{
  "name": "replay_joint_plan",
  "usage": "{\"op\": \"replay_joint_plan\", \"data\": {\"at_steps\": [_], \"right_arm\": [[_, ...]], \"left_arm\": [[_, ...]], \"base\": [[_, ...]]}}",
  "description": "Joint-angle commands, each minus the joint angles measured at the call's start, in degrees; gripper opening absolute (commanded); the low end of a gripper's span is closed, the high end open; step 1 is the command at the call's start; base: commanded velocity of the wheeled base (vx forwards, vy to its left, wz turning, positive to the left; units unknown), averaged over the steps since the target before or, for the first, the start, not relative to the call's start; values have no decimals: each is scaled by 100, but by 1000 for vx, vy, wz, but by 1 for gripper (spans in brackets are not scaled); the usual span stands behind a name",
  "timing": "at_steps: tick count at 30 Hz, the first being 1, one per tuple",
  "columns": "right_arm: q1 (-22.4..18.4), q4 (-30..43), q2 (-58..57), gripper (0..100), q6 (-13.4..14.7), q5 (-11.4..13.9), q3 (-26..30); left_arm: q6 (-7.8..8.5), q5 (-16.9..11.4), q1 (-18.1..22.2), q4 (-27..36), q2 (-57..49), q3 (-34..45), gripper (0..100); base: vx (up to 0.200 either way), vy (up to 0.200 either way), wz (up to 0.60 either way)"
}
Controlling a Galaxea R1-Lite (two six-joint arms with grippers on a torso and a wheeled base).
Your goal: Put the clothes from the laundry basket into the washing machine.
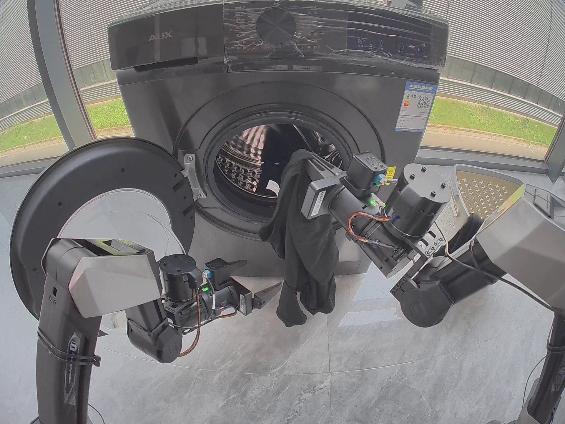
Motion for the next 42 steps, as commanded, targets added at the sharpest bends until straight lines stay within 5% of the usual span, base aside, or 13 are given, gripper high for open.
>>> {"op": "replay_joint_plan", "data": {"at_steps": [1, 19, 22, 24, 25, 36, 42], "right_arm": [[11, -3, 5, 0, -1, -20, -6], [169, -3, 31, 0, -1, -90, 3], [195, -3, 31, 0, -1, -99, 3], [231, -3, 22, 0, -1, -99, 3], [231, -12, 22, 0, -1, -99, 3], [-103, -3, 84, 0, -1, -169, -23], [-508, -3, 207, 0, -1, -178, -146]], "left_arm": [[-49, -3, -96, -3, 59, -67, 100], [-172, 32, -430, 5, 894, -1359, 100], [-198, 137, -430, 5, 1008, -1535, 100], [-207, 480, -394, 5, 1254, -1939, 100], [-207, 541, -368, 5, 1316, -2062, 0], [-312, 612, -403, -21, 911, -1807, 0], [-330, 357, -465, -39, -389, -172, 0]], "base": [[0, 0, 0], [0, 0, 0], [0, 0, 0], [0, 0, 0], [0, 0, 0], [0, 0, 0], [0, 0, 0]]}}
